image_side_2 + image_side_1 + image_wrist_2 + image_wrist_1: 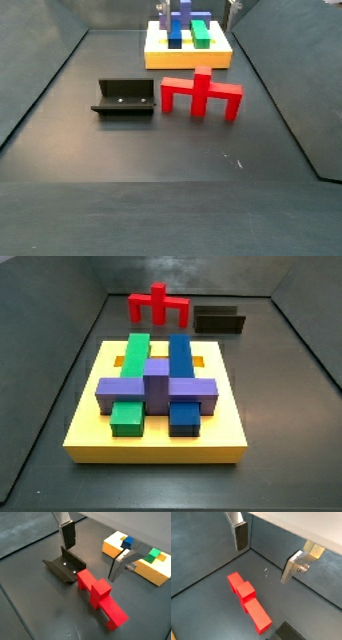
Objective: Pick up the red object. Move up. Move to above the board. Insert the red object.
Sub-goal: Pick up the red object.
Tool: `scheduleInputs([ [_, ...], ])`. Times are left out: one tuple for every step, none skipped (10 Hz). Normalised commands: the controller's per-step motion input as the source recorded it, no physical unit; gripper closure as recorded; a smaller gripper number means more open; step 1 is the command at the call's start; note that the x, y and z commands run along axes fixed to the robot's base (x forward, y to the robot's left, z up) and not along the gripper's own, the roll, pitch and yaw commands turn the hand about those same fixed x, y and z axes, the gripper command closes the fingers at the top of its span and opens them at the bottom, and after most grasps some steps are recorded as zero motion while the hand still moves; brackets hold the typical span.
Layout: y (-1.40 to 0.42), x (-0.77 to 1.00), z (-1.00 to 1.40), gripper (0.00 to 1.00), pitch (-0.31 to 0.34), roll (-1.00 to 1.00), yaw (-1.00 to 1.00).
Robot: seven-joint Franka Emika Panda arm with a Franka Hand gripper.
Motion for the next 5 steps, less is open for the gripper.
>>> scheduleInputs([
  [-0.08,0.00,-0.39,0.00,-0.111,-0.16,-0.54],
  [-0.10,-0.14,-0.48,0.00,-0.171,-0.28,-0.64],
  [-0.11,-0.20,-0.48,0.00,-0.183,-0.29,-0.67],
  [-0.12,-0.23,-0.48,0.00,-0.207,-0.27,-0.66],
  [-0.11,-0.31,-0.52,0.00,-0.210,-0.23,-0.63],
])
